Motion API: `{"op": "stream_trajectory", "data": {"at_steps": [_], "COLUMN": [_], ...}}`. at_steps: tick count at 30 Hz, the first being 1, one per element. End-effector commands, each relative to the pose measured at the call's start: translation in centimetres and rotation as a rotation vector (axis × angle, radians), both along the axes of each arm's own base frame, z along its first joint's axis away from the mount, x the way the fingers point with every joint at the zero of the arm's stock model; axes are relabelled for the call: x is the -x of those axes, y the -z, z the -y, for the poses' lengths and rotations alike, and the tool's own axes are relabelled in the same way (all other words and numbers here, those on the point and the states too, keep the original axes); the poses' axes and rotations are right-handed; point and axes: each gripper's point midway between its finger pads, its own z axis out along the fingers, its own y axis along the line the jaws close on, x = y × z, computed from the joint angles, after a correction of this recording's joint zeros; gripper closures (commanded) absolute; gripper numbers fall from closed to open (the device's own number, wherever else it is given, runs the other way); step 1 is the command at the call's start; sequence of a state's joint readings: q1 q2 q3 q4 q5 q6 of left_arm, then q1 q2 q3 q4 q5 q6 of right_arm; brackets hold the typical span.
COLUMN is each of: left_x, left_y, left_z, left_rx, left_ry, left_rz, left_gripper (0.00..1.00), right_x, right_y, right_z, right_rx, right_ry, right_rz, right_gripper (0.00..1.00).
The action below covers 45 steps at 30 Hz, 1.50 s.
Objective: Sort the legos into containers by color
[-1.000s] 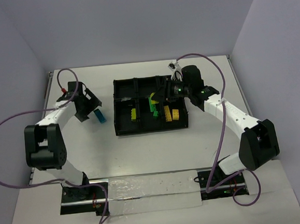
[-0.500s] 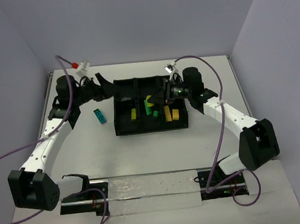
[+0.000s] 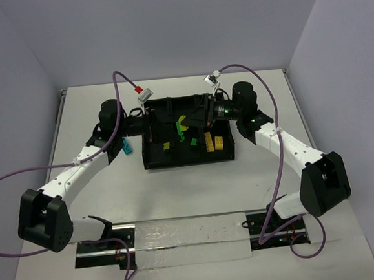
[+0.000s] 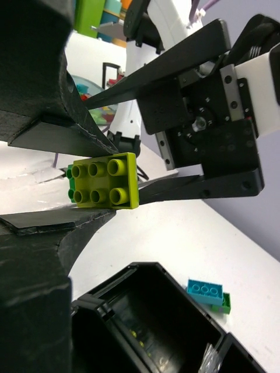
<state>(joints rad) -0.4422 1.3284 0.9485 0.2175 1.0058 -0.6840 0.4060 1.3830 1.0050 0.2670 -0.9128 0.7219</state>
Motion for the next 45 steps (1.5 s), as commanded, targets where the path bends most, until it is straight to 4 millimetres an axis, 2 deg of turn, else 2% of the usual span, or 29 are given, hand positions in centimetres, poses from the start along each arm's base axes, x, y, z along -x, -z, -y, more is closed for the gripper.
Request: {"op": "stream_trajectory", "data": {"at_steps": [1,8,10,13,16,18,19,24,27,32,33,37,41,43,44,45], "left_x": [0.7,0.6,0.6,0.6,0.7,0.7,0.7,0.7,0.0,-1.3,-1.8,-5.7,-8.3,-9.1,-9.4,-9.5], "left_y": [-1.0,-0.7,-0.8,-1.1,-1.4,-1.4,-1.4,-0.7,-0.6,-0.6,-0.1,3.4,6.9,7.9,8.4,8.5], "left_z": [1.0,1.9,1.9,1.9,1.9,1.8,1.7,0.8,-0.4,-1.0,-0.8,0.8,1.9,2.0,2.1,2.3], "left_rx": [0.055,0.054,0.058,0.065,0.068,0.063,0.058,0.032,0.043,0.067,0.057,-0.077,-0.198,-0.229,-0.241,-0.247], "left_ry": [0.087,0.103,0.102,0.103,0.103,0.099,0.098,0.071,0.030,-0.009,-0.026,-0.154,-0.296,-0.335,-0.351,-0.354], "left_rz": [0.056,0.044,0.045,0.047,0.056,0.056,0.062,0.065,0.058,0.025,0.000,-0.115,-0.191,-0.213,-0.220,-0.220], "left_gripper": [0.11,0.17,0.25,0.44,0.80,0.97,1.00,1.00,1.00,1.00,1.00,1.00,0.99,0.94,0.88,0.78], "right_x": [1.3,1.8,1.8,1.8,1.8,1.5,1.2,0.3,0.0,-0.9,-1.5,-4.7,-5.2,-5.2,-5.2,-5.2], "right_y": [-2.4,-3.0,-3.0,-3.0,-2.9,-2.7,-2.6,-2.7,-2.6,-0.7,0.0,2.8,2.5,2.2,2.0,1.7], "right_z": [-0.8,-1.2,-1.2,-1.3,-1.2,-0.9,-0.6,2.5,4.4,5.8,6.0,8.4,10.6,11.4,11.8,12.2], "right_rx": [-0.058,-0.070,-0.070,-0.071,-0.068,-0.065,-0.065,-0.125,-0.135,-0.076,-0.050,0.130,0.174,0.182,0.187,0.191], "right_ry": [-0.064,-0.091,-0.096,-0.097,-0.092,-0.075,-0.062,-0.014,0.002,0.070,0.109,0.376,0.530,0.581,0.603,0.627], "right_rz": [0.073,0.081,0.081,0.081,0.083,0.080,0.080,0.065,0.062,0.018,-0.006,-0.060,-0.039,-0.025,-0.017,-0.007], "right_gripper": [1.00,1.00,1.00,1.00,1.00,1.00,1.00,1.00,1.00,1.00,1.00,1.00,1.00,1.00,1.00,1.00]}}
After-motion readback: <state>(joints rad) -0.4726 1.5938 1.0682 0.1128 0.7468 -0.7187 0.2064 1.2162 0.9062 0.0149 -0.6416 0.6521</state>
